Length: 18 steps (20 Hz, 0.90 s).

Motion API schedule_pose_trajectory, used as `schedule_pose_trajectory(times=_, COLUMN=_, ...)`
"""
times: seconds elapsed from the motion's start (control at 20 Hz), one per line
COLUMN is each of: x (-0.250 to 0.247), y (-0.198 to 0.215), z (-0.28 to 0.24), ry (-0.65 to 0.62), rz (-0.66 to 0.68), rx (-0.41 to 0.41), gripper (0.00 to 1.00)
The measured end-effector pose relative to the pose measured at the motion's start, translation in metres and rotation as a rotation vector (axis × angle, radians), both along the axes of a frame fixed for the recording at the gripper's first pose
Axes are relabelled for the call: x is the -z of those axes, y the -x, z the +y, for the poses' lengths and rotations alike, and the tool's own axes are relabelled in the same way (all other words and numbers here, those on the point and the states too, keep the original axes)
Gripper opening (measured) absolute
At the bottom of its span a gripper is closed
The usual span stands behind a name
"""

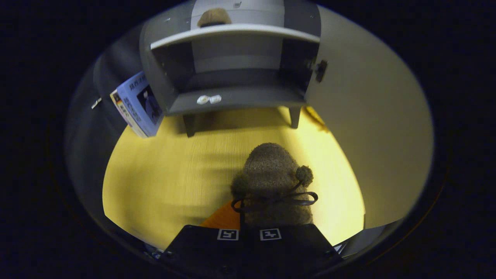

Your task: Open the shoe cabinet door, grab the shoes and put them into the shoe cabinet, then close the shoe cabinet door.

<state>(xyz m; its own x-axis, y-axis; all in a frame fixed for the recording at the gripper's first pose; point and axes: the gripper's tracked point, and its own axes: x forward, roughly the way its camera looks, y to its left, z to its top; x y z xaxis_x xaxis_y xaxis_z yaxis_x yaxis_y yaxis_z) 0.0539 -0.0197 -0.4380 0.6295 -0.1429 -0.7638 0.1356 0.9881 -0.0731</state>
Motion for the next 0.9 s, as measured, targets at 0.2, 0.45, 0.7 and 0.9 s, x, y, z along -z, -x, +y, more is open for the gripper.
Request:
schedule_pose_trajectory(times=0.2, x=-0.086, y=-0.023, z=-0.006, ry=0.023, rz=-0.124, rx=0.006, gripper=0.05)
schedule_pose_trajectory(times=0.45, x=-0.162, y=-0.052, z=-0.013, ry=0.037, rz=-0.253, rx=0.029, gripper=0.05)
schedule_pose_trajectory(times=0.7, x=-0.215, y=-0.09, z=-0.005, ry=0.044, rz=-0.347, rx=0.011, gripper=0.05)
schedule_pose_trajectory(times=0.9, x=-0.243, y=-0.123, z=0.0, ry=0.026, rz=-0.392, rx=0.02, gripper=0.05)
